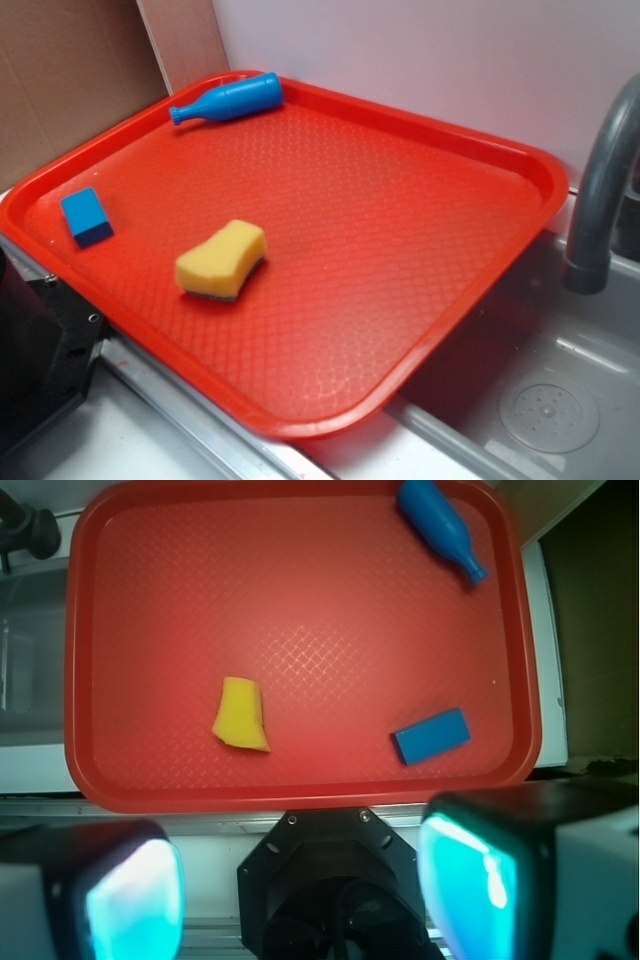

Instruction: Grab the blue block.

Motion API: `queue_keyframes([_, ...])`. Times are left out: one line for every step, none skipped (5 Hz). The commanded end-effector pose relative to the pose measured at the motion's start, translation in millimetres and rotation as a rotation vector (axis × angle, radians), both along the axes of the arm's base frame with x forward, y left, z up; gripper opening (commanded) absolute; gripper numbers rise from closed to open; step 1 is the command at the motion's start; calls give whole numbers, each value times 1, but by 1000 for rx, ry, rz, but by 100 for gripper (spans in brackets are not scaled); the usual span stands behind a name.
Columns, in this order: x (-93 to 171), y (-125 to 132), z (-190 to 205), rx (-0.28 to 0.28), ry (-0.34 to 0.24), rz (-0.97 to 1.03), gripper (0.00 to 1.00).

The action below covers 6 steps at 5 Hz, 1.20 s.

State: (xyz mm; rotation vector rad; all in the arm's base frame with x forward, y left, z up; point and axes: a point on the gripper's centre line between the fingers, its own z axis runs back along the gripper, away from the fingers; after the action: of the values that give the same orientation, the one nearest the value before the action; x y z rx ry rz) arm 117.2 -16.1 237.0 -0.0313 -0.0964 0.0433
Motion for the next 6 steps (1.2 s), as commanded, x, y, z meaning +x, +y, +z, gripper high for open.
queue_keyframes([0,0,0,0,0,0,100])
queue_keyframes([50,45,-50,123,185,237,100])
queue_keyframes([75,66,-96,96,118,490,100])
queue_keyframes([71,92,-118,52,19,743,100])
queue_keyframes([47,114,-117,34,-88,995,100])
queue_keyframes([20,127,-119,11,-97,1187,100])
